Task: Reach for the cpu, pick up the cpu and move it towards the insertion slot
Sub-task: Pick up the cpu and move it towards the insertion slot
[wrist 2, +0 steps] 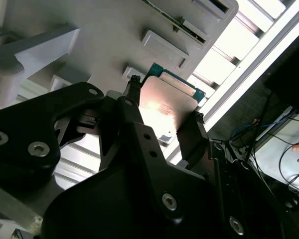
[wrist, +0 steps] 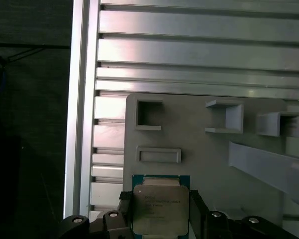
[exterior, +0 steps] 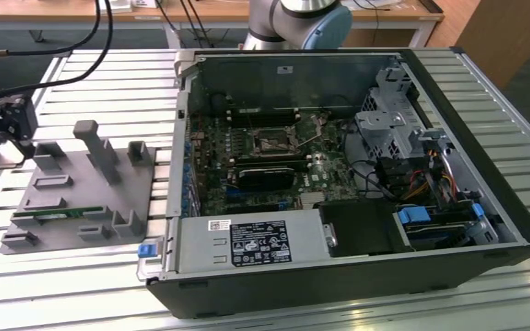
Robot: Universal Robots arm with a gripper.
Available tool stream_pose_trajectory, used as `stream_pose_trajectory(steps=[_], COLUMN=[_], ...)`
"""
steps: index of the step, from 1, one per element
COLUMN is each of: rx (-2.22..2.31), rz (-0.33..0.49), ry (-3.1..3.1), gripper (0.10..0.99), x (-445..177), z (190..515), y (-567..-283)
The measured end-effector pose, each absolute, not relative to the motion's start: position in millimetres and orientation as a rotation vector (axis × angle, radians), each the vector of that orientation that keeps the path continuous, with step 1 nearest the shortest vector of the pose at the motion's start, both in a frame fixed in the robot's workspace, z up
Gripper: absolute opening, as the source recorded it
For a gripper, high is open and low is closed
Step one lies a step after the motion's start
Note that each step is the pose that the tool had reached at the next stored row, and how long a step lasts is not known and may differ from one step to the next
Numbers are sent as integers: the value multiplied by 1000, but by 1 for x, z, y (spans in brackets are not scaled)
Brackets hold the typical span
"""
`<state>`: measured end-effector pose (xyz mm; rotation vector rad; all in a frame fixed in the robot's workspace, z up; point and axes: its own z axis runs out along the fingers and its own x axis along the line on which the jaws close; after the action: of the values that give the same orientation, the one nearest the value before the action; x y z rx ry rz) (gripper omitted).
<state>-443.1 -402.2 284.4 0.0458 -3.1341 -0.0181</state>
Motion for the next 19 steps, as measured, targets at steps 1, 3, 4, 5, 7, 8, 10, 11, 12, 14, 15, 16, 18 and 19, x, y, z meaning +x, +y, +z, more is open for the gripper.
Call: stream_pose_trajectory(steps=[1,3,4,5,7,8,10,11,12,14,15,16,18,19], rx=[46,46,46,46,46,46,46,46,46,46,46,46,46,46], rz=[-18,-18,-18,-18,-18,-18,-18,-18,-18,-18,-18,-18,-18,-18], ry=[-3134,-3134,-3134,-3134,-3134,-3134,-3134,-3134,-3134,-3134,-3134,-3134,-3134,-3134], gripper=[541,541,541,541,541,541,541,541,541,541,541,541,541,541], x=[-443,-443,-443,-443,-443,-443,-443,-443,-443,-443,-443,-443,-443,-443], z=[285,288,289,290,293,294,297,299,301,305,307,308,311,312], y=[-402,-402,-402,-402,-402,-402,-402,-402,-402,-402,-402,-402,-402,-402])
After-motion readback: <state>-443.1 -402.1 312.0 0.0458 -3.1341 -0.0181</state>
